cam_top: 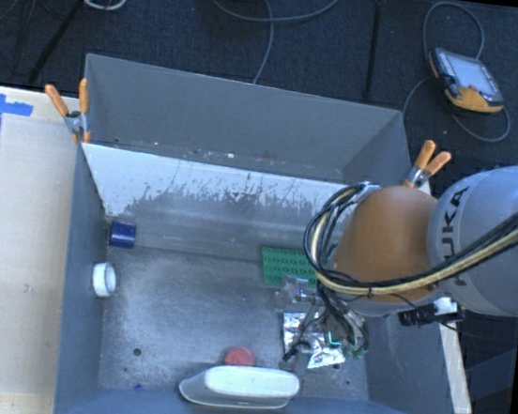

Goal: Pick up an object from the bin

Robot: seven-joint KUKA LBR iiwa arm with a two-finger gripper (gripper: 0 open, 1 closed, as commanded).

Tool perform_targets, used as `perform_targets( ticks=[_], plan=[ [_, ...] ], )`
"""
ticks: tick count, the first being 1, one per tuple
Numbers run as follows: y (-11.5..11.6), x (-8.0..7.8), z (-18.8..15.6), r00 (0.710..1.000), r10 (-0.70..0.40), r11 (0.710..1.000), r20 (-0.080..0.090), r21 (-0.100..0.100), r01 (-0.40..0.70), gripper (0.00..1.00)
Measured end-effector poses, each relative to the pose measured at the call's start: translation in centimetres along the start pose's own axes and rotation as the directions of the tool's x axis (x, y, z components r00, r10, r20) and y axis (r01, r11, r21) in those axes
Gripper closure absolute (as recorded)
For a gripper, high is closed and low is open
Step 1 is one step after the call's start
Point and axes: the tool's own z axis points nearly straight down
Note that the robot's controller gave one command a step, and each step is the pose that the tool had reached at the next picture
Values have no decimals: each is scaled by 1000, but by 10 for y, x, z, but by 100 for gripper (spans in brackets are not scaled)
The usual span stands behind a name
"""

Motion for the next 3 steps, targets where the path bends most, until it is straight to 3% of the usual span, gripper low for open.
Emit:
perform_targets(
  ticks=[1,2,3],
  plan=[
    [-33,4,11,859,-512,859,4,3,512,0],
    [-52,-45,57,463,-886,463,4,5,886,0],
    [-52,-46,55,469,-883,469,3,4,883,100]
  ],
)
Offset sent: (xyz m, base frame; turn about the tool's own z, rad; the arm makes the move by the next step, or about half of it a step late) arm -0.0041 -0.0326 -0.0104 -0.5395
